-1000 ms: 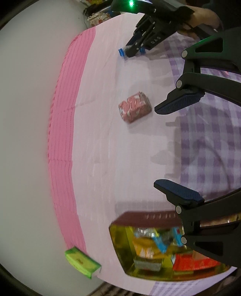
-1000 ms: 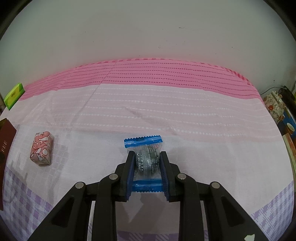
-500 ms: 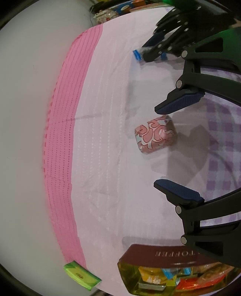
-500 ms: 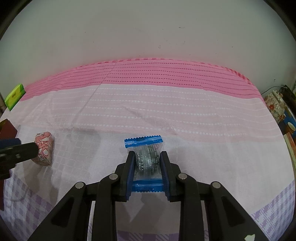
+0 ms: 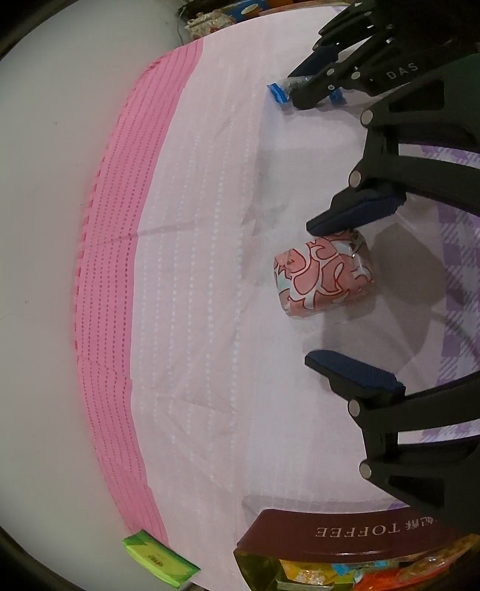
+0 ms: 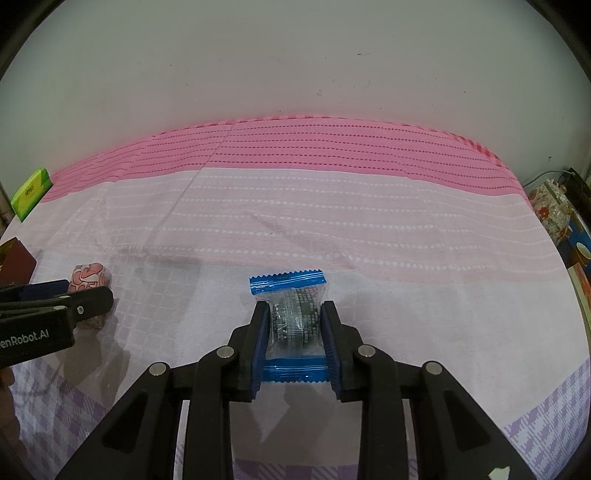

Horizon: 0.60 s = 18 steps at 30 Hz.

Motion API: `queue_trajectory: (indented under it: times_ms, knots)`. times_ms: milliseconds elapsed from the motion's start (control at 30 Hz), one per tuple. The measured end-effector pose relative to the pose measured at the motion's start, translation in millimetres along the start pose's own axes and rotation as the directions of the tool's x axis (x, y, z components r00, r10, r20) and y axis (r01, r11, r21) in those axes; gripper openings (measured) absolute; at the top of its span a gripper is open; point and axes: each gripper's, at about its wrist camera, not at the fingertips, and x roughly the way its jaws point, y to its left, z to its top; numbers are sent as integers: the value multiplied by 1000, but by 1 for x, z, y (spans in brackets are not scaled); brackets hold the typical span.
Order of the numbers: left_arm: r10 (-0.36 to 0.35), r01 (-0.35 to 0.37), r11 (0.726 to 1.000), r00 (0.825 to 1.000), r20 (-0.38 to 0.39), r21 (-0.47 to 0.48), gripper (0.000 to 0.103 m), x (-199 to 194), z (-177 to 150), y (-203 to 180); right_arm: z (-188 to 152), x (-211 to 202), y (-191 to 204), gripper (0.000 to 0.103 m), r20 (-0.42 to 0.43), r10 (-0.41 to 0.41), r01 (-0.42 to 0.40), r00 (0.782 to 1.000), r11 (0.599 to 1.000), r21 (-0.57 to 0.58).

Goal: Organize snacks
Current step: 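Grasp the pink patterned wrapped candy with the left gripper while the right holds the clear candy, then carry the pink wrapped candy into the gold tin and open the left gripper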

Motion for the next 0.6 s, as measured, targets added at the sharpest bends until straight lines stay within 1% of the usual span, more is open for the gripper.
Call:
queue_trajectory:
  times_ms: [233,467,533,600]
  knots:
    - [-4,4,1000,1000,2,10,46,-1,-3,9,0,-1,1,28,0,1,-1,1000,1000,1]
    - [13,-13,999,1000,5,36,42,-1,-2,9,0,0,1,28,0,0,0,1000,1000,1]
    - [23,-24,999,1000,9,47,34,-1,-3,9,0,-1,1,28,0,0,0,1000,1000,1]
    - [24,-24,999,1000,11,49,33,-1,-4,11,0,-1,1,28,0,0,0,1000,1000,1]
